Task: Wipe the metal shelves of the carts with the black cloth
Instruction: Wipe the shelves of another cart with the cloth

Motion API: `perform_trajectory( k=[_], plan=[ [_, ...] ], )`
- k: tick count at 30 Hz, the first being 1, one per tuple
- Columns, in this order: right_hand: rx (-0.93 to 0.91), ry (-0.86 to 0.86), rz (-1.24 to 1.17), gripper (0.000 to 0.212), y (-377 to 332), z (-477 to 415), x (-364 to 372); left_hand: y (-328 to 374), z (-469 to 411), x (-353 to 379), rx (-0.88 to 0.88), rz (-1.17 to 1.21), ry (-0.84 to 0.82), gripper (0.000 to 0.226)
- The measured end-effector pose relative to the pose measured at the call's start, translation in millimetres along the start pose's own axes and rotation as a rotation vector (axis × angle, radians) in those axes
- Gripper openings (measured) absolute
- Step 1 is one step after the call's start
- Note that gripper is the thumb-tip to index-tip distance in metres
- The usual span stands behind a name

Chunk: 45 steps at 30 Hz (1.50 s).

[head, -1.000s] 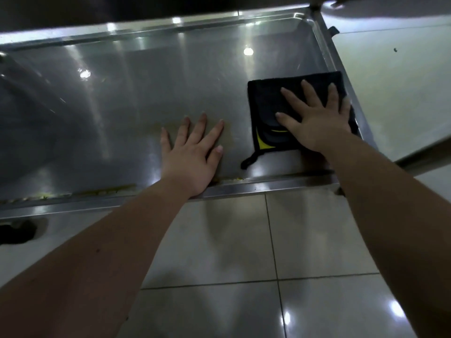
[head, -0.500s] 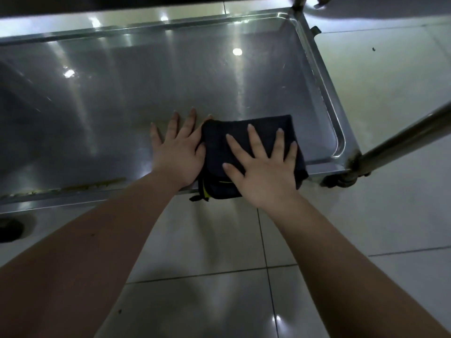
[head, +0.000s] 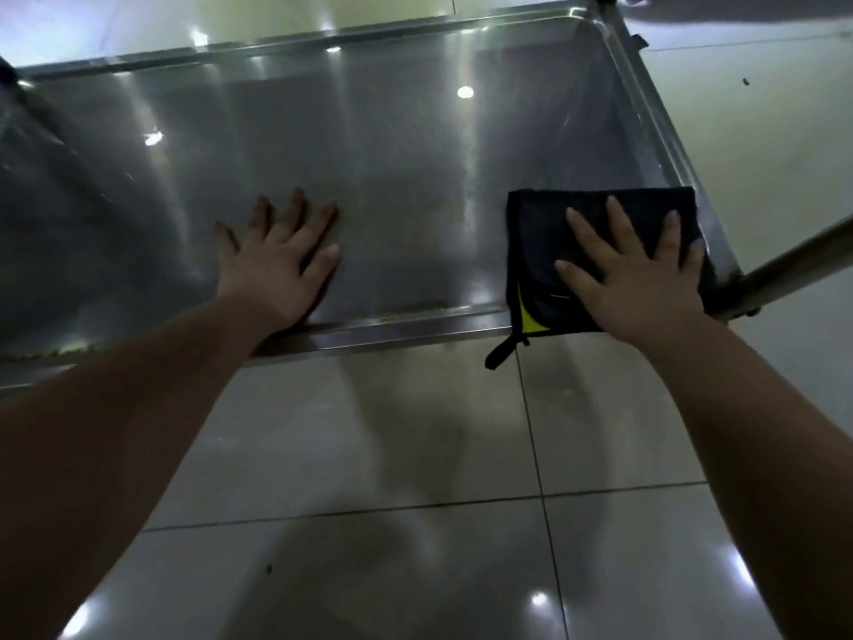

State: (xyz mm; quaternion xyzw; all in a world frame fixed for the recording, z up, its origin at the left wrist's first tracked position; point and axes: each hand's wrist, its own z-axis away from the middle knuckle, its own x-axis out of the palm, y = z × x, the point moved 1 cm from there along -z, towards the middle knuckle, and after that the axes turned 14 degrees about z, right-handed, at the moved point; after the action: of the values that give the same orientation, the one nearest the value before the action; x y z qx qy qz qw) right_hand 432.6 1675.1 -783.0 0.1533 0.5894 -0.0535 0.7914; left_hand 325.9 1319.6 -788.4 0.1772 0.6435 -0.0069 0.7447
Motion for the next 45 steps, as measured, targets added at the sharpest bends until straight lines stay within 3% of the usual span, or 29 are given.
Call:
perform_trajectory(
  k=[8,11,17,28,38,45],
  plan=[
    [-0.223,0.050,0.042,0.067,-138.1,30.0,-22.5,-2.6,1.9,3.0,0.004,-0.022,0.018,0.058],
    [-0.255,0.070,0.020,0.064,-166.8,-2.4,-35.5,-3.2,2.8,3.1,-0.003,-0.016,0.015,0.059],
    [-0.187,-0.017,0.003,0.065,-180.0,-72.4,-58.5,-6.2,3.7,2.4,-0.025,0.057,0.019,0.054],
    [-0.263,0.017,0.021,0.063,-148.4,38.8,-23.4,-7.8,5.4,4.1,-0.003,0.071,0.029,0.055],
    [-0.146,-0.047,0.005,0.066,-174.7,-74.8,-58.7,-9.0,5.0,2.6,-0.014,0.085,0.029,0.054],
    [-0.188,0.041,-0.002,0.065,-161.2,2.4,-32.8,-11.0,3.3,0.8,-0.014,0.093,0.004,0.055]
  ],
)
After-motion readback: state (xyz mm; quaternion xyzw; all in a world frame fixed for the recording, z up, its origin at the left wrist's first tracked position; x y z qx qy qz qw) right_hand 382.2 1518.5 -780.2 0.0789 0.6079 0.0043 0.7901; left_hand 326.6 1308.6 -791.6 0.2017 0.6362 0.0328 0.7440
